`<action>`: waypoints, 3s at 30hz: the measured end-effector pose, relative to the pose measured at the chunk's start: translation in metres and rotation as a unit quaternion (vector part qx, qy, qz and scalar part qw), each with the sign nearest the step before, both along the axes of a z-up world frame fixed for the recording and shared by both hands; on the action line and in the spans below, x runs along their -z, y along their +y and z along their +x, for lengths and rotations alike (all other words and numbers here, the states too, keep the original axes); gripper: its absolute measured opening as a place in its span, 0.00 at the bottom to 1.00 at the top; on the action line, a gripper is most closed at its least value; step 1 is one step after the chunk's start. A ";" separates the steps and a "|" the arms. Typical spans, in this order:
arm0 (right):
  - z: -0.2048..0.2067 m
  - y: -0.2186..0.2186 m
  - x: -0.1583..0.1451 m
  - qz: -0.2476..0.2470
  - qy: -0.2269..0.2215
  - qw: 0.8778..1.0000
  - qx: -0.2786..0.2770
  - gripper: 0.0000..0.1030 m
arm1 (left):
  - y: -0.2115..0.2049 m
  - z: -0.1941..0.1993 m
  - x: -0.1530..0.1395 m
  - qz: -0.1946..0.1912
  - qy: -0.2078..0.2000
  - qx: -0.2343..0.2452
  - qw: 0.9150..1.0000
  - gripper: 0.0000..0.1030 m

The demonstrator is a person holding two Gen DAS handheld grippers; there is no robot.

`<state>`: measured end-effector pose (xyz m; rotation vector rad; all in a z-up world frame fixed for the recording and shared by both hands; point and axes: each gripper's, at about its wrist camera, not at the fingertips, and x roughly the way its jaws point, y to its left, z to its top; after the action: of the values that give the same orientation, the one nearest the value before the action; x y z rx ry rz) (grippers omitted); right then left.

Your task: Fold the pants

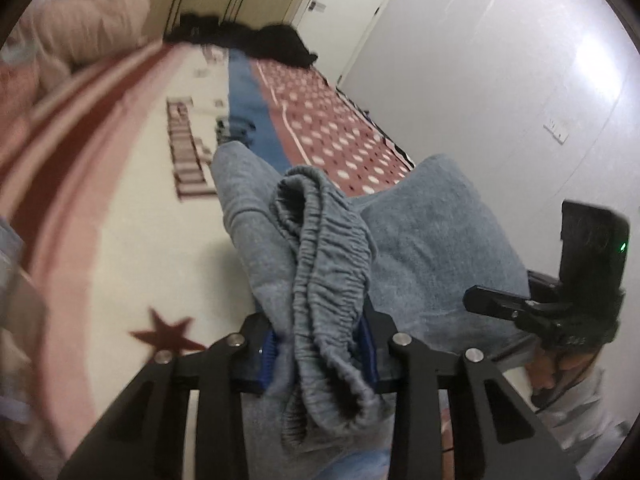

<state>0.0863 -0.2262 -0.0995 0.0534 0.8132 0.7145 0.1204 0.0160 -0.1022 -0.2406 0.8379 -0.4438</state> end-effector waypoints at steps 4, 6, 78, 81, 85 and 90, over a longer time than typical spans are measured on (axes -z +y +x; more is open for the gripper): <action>-0.007 0.023 -0.007 0.006 -0.002 1.000 -0.023 0.43 | 0.023 -0.010 -0.015 0.007 -0.021 -0.016 1.000 0.29; -0.006 0.032 -0.005 0.007 0.007 1.000 -0.029 0.43 | 0.037 -0.012 -0.015 0.007 -0.021 -0.026 0.999 0.28; 0.024 0.339 -0.028 0.022 0.028 0.997 -0.070 0.33 | 0.386 -0.059 -0.075 0.127 0.015 -0.348 0.929 0.61; 0.019 0.330 -0.048 0.030 -0.015 0.998 -0.055 0.33 | 0.376 -0.064 -0.093 0.109 -0.015 -0.323 0.940 0.64; 0.011 0.332 -0.060 0.062 -0.023 0.994 -0.092 0.34 | 0.356 -0.054 -0.089 0.090 -0.009 -0.268 0.959 0.64; -0.001 0.358 -0.038 0.037 0.008 0.986 -0.162 0.34 | 0.352 -0.038 -0.043 0.106 0.058 -0.261 0.958 0.64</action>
<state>0.0855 0.1320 -0.0614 -0.0074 0.8191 1.0521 0.0826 0.3682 -0.0589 -0.2791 0.8902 0.1581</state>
